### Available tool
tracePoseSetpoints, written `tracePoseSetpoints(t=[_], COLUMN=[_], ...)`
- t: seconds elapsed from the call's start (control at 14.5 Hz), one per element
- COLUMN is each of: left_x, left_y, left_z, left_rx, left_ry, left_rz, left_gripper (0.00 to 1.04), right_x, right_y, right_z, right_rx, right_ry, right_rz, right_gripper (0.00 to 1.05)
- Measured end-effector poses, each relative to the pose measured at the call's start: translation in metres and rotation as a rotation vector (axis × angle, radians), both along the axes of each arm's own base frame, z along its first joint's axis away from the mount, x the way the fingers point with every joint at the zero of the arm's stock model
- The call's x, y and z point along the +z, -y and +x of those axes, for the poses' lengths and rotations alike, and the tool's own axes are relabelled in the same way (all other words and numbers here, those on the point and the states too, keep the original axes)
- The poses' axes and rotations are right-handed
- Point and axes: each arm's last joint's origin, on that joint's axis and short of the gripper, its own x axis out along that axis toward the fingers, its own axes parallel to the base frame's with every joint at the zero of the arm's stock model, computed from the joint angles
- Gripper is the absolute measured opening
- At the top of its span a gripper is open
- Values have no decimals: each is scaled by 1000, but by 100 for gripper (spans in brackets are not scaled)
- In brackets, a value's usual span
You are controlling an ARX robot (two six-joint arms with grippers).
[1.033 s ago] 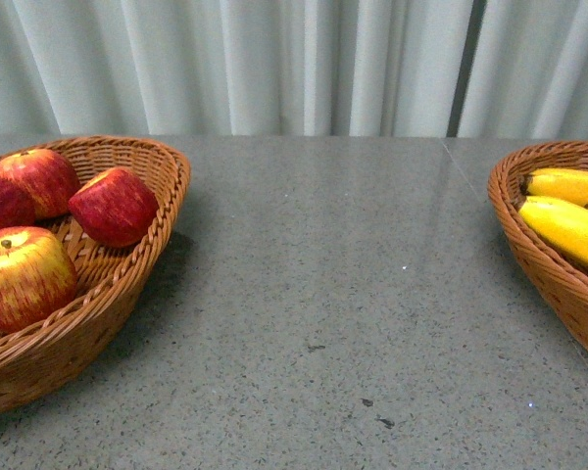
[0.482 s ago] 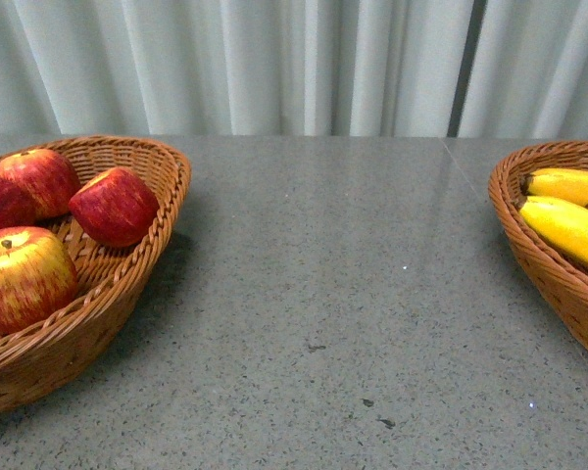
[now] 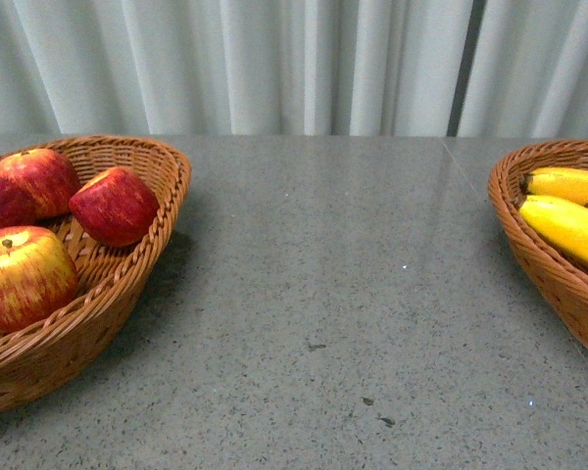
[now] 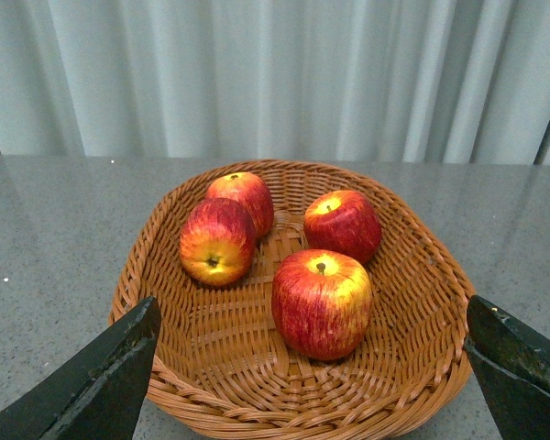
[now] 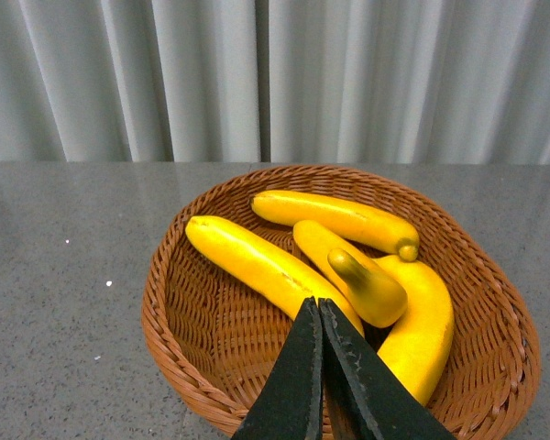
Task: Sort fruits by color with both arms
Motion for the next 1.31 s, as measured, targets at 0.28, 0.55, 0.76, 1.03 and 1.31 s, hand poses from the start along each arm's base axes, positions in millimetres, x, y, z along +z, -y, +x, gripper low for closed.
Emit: tracePoseSetpoints(t=[0.28,0.55,0.76,1.03,1.31], left_x=[0,0,0,0,0], left_y=[0,0,0,0,0], left_z=[0,0,0,0,0], left_rx=[0,0,0,0,0], left_ry=[0,0,0,0,0], left_rz=[0,0,0,0,0], left_gripper=[98,98,98,98,98], right_x=[0,0,0,0,0], right_y=[0,0,0,0,0], right_z=[0,0,0,0,0], right_rx=[1,0,1,1,1], right_ry=[4,4,4,4,4], right_rz=[0,0,0,0,0], right_gripper=[2,32,68,97,98])
